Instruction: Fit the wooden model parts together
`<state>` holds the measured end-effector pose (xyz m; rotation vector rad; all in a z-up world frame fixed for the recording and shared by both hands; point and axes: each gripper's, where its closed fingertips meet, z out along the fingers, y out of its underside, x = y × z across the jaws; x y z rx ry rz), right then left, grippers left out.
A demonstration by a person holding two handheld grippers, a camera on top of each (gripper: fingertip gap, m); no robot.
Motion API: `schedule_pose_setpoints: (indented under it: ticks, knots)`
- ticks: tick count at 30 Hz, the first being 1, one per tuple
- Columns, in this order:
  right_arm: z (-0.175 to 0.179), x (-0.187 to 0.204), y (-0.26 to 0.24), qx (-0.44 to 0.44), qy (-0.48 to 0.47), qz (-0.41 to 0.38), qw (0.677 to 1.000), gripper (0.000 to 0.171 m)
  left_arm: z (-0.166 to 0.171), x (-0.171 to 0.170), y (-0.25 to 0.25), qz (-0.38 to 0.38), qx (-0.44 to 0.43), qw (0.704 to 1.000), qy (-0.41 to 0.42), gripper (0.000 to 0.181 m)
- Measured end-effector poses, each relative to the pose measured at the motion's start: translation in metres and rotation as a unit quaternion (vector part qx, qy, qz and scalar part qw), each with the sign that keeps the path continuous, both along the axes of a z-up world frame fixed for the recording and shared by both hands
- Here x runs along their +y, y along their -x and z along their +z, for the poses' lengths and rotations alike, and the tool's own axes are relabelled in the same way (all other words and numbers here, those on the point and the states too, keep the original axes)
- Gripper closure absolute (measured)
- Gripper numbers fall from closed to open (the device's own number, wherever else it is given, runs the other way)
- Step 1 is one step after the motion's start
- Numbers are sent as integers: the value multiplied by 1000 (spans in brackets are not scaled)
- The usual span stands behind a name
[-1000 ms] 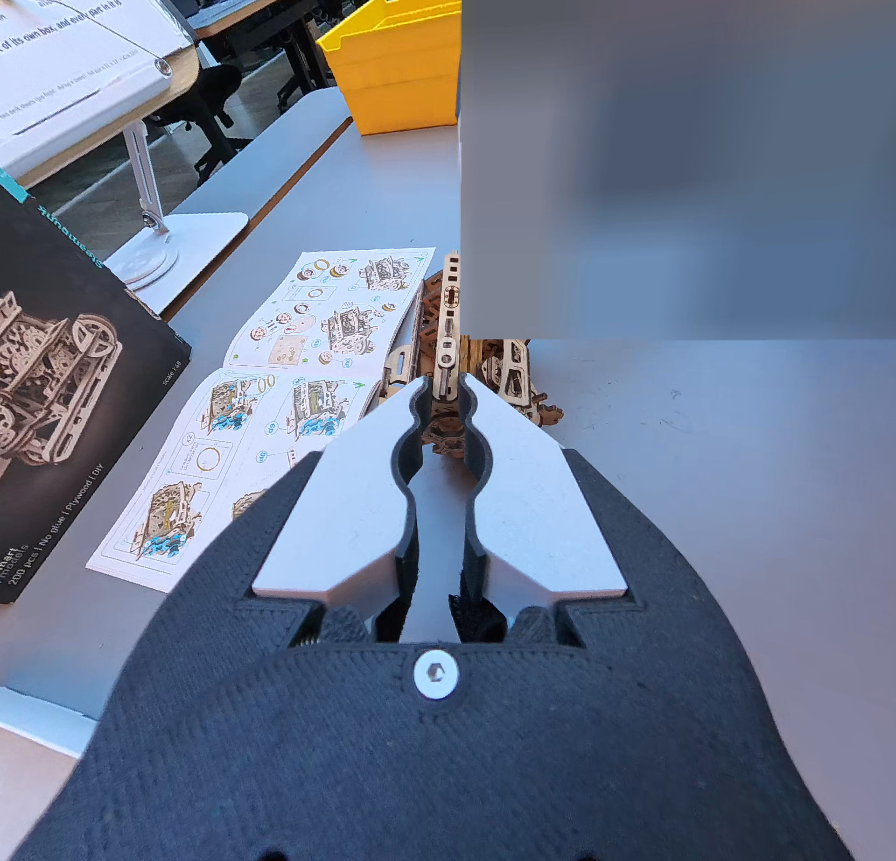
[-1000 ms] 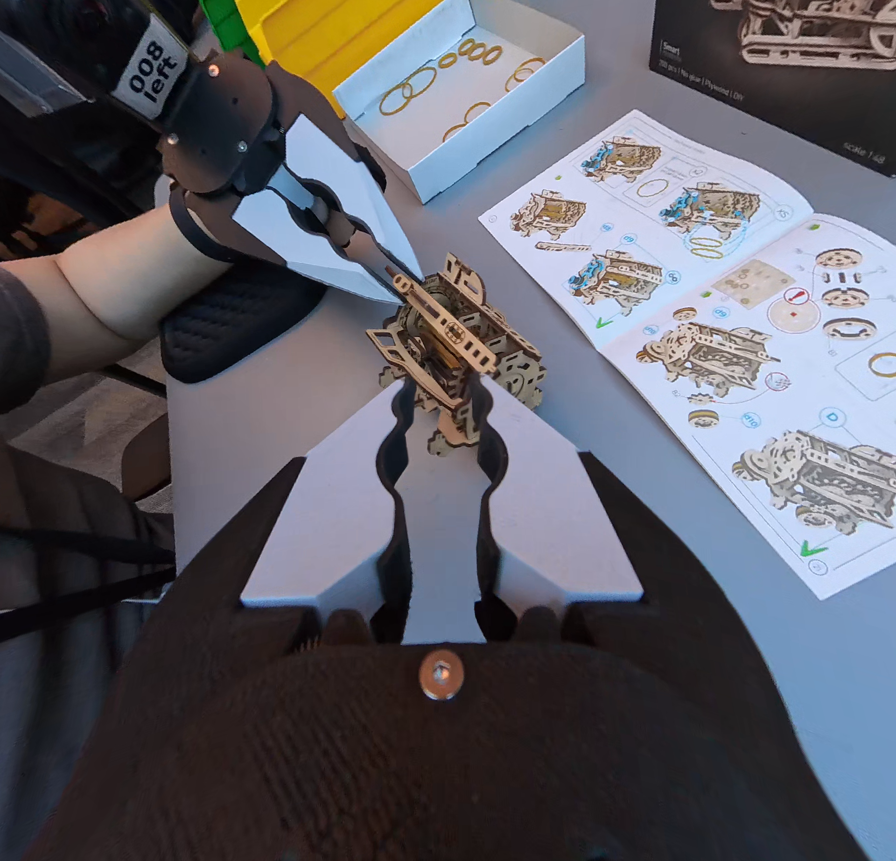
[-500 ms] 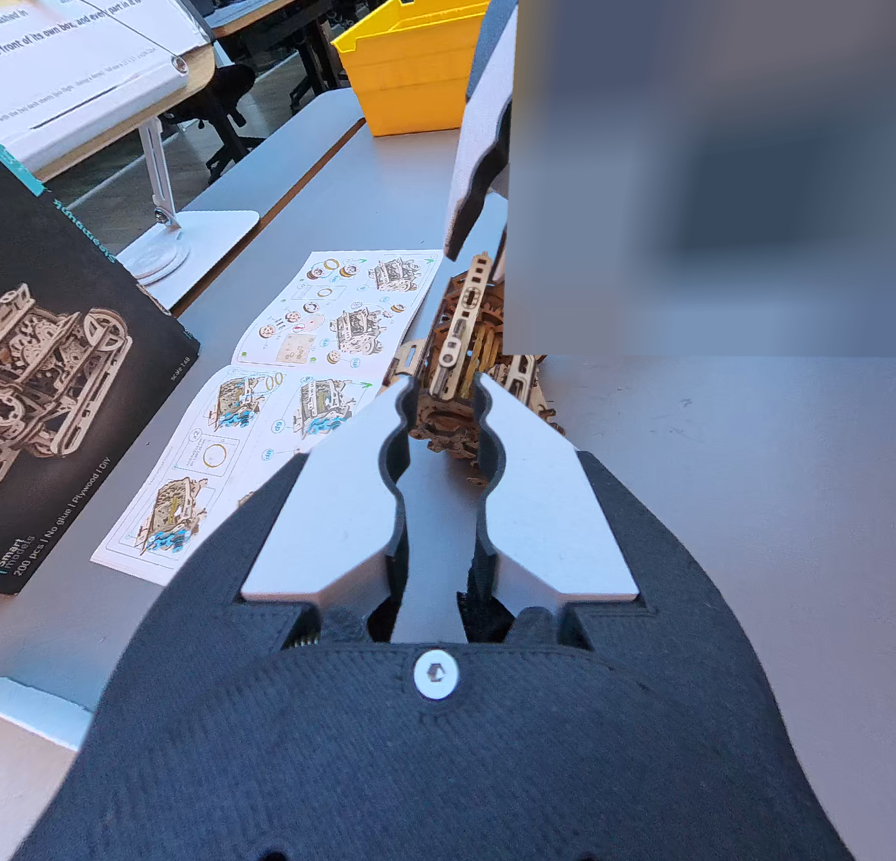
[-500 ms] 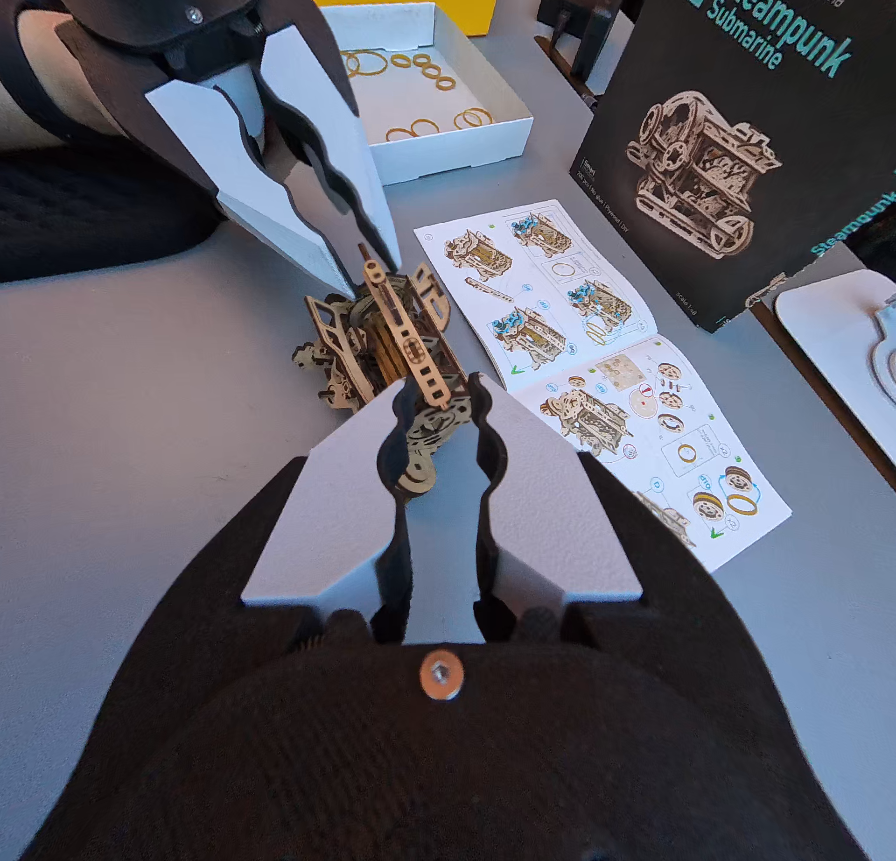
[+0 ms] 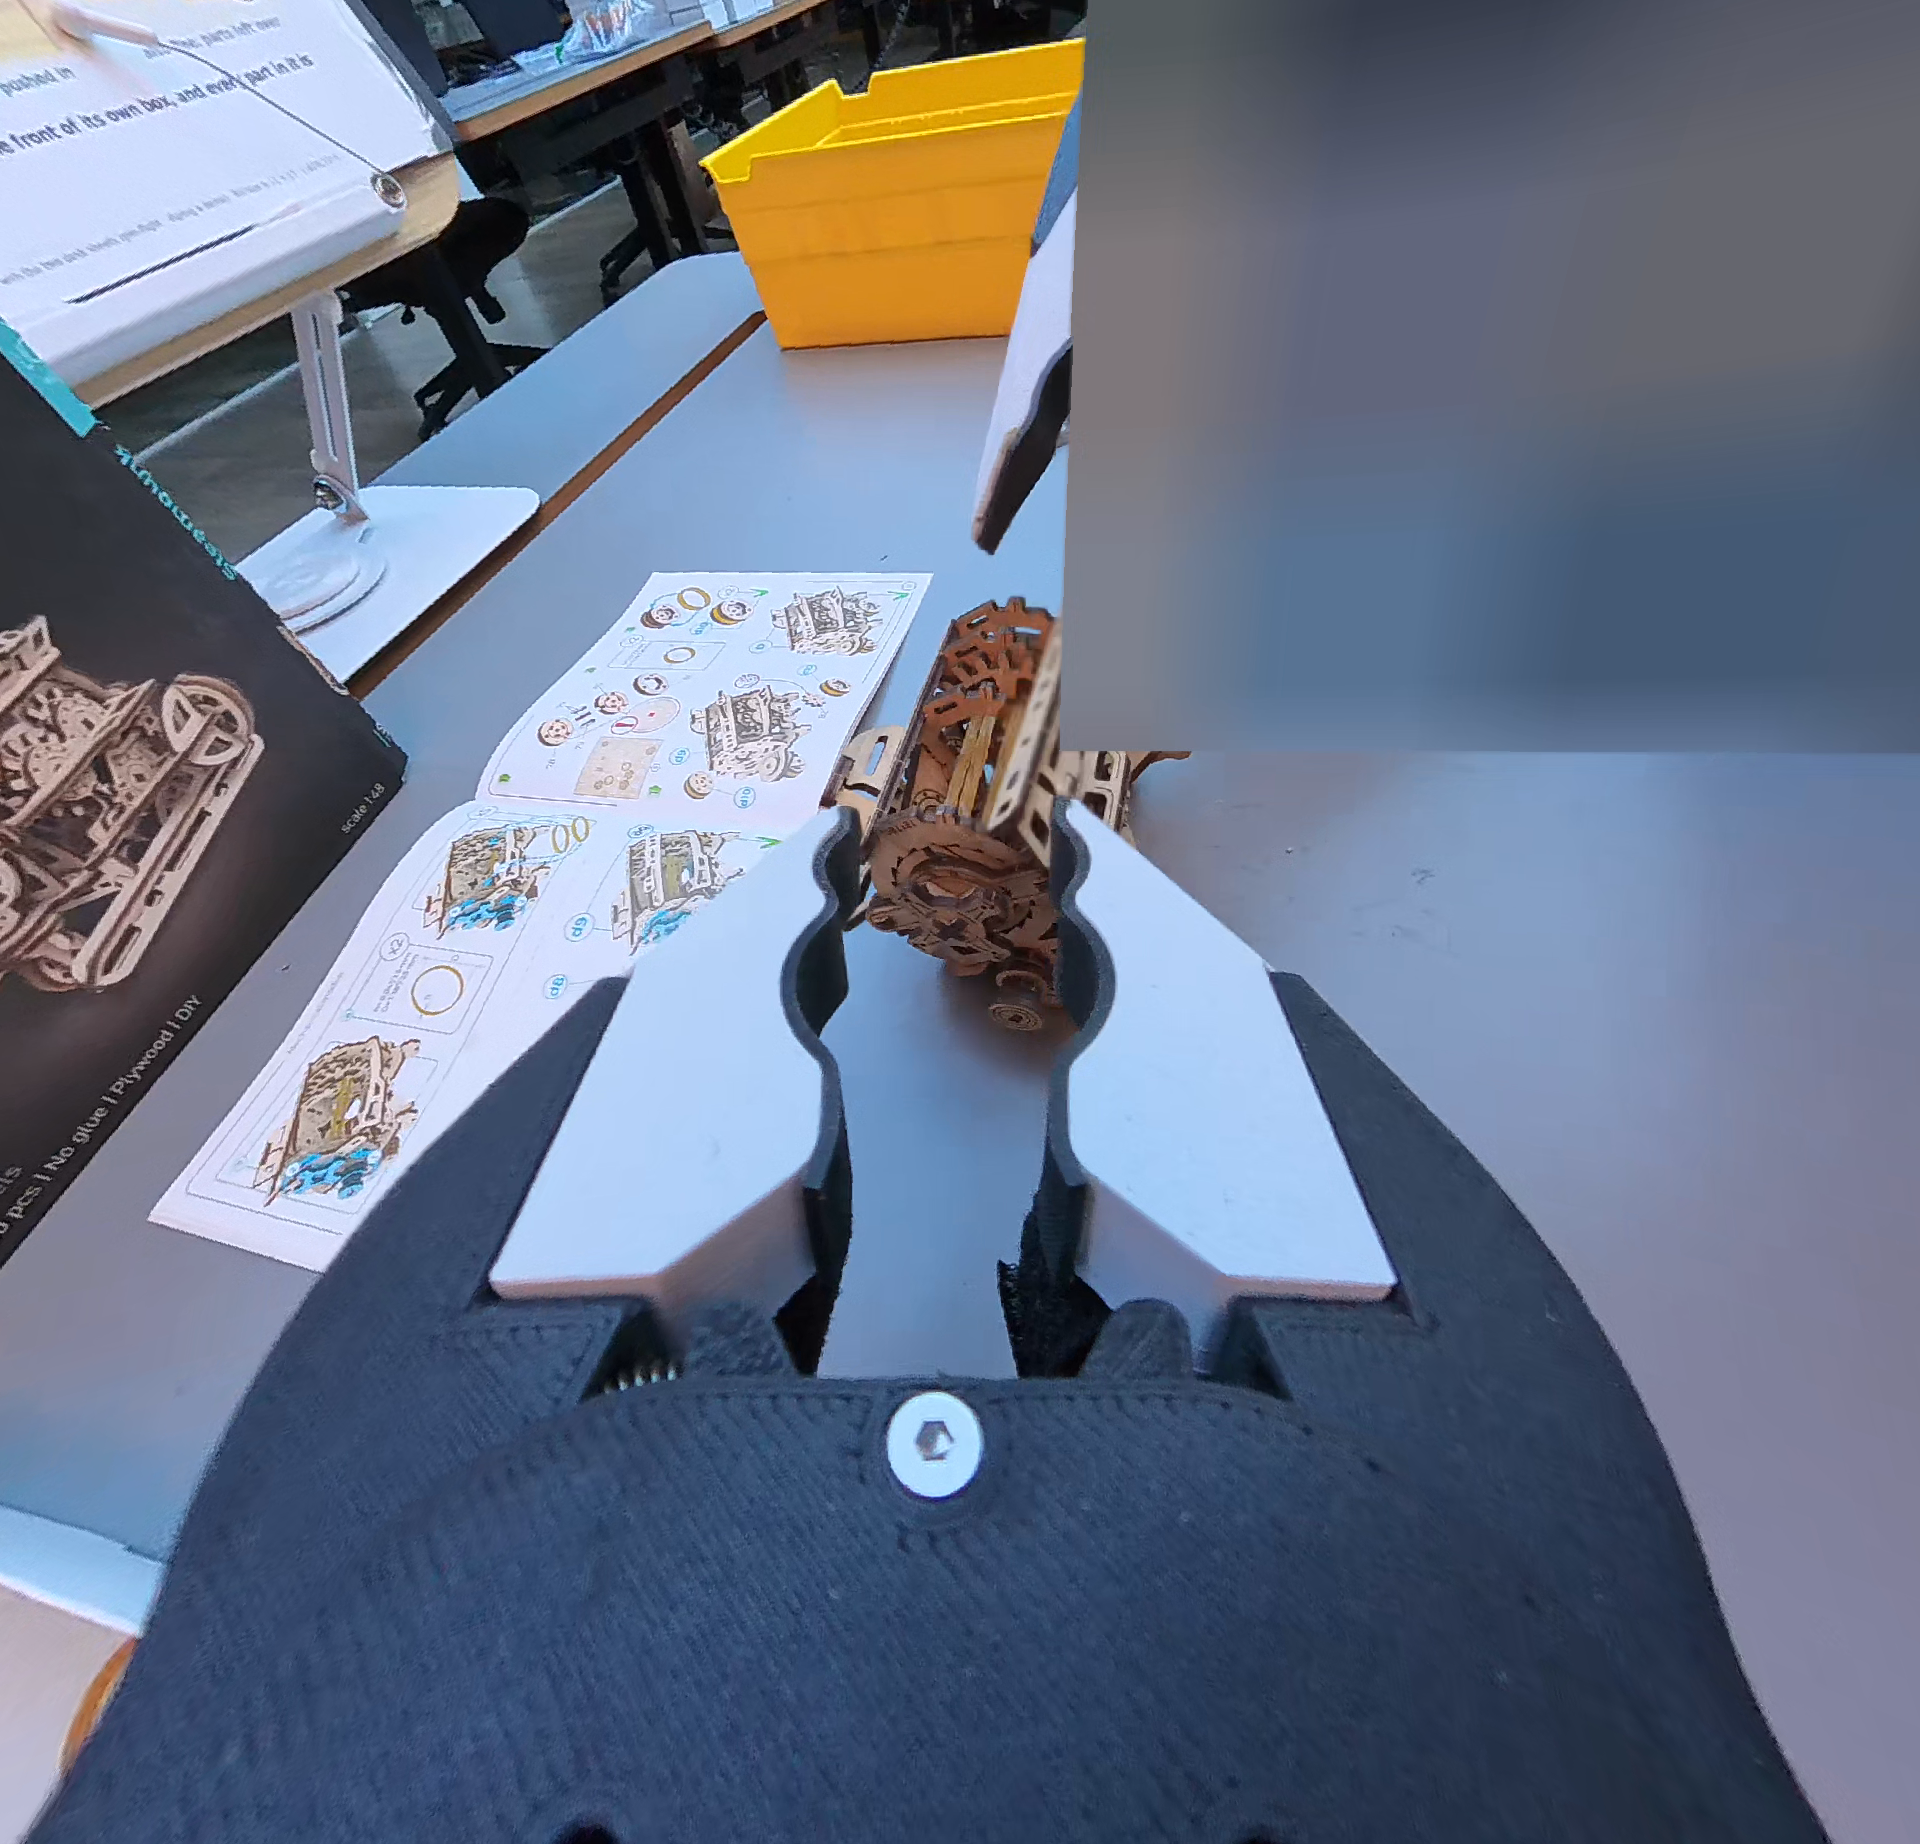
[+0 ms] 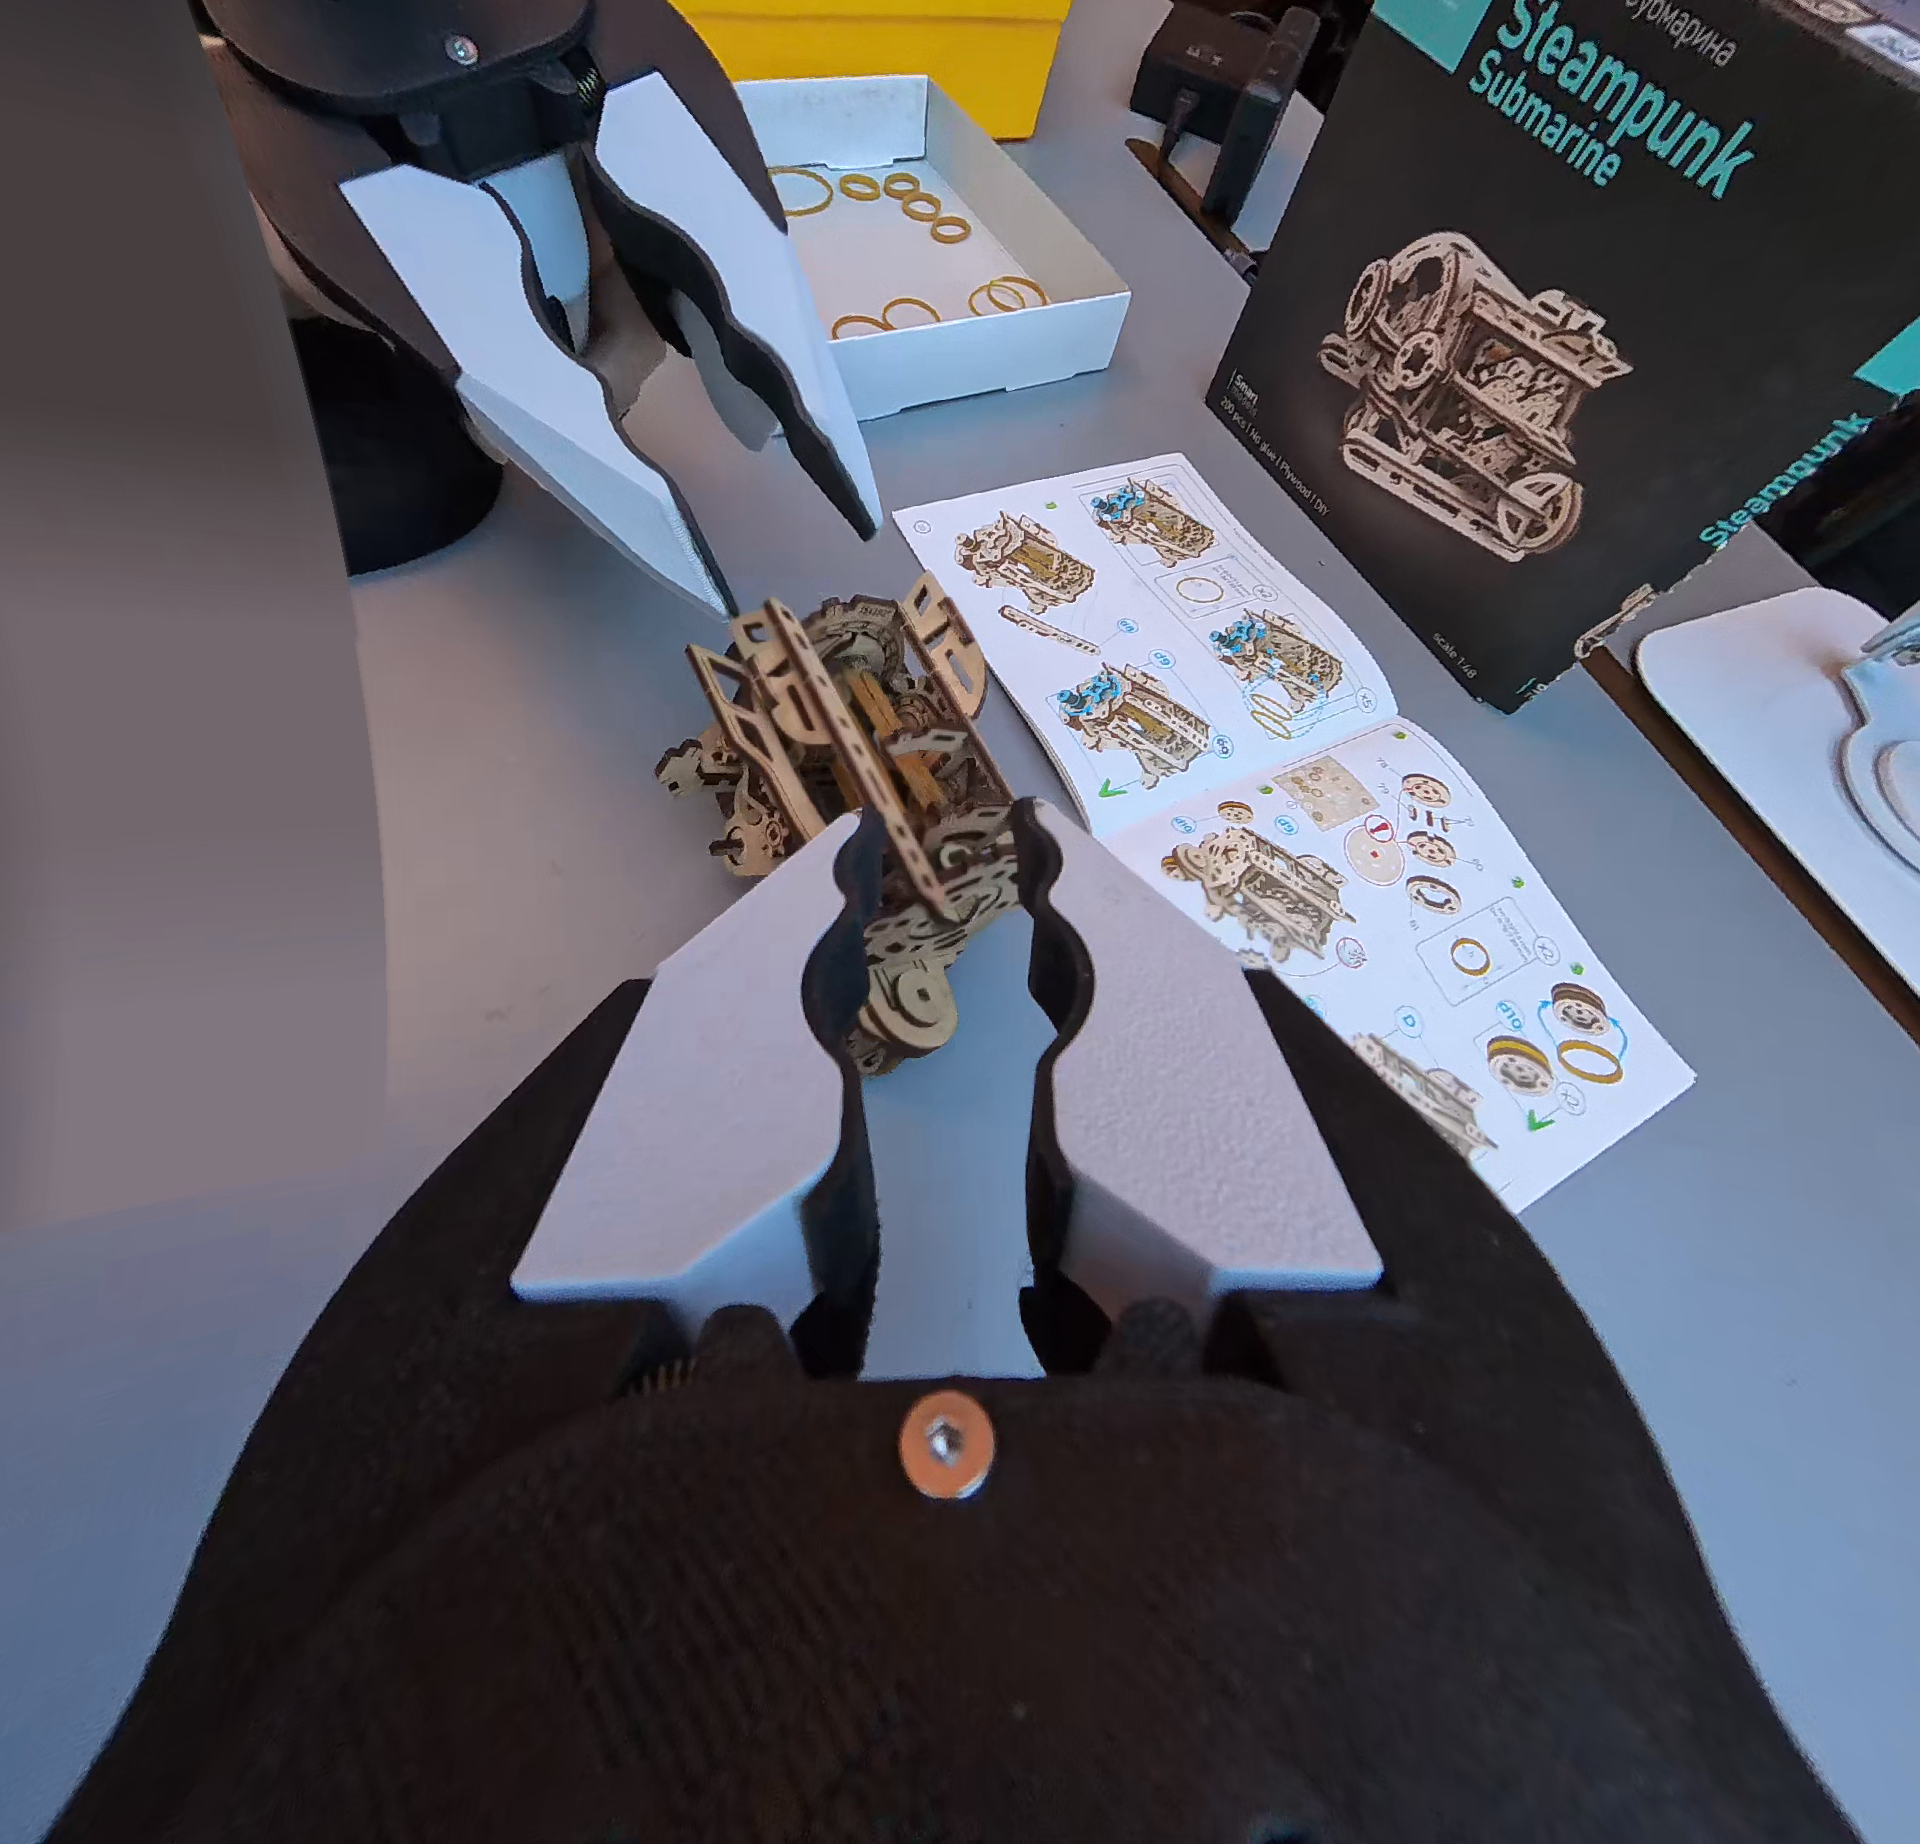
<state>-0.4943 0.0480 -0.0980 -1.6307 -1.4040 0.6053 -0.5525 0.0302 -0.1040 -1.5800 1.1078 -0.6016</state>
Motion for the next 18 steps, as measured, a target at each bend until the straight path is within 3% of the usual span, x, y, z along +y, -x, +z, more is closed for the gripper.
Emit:
schedule_pose_setpoints:
  ticks: [6, 8, 14, 18]
  knots:
    - [6, -8, -11, 37, -8, -15, 999, 147, 10, -3, 4, -12, -37, 999, 3, 142]
    - [10, -11, -17, 50, -14, -28, 998, 146, 16, 5, 10, -14, -62, 998, 13, 132]
    - [1, -16, -29, 60, -10, -63, 996, 140, 17, 30, 12, -91, -140, 970, 174, 110]
    - [-9, -11, -25, 71, 24, -74, 994, 128, 7, 31, 4, -137, -126, 955, 231, 98]
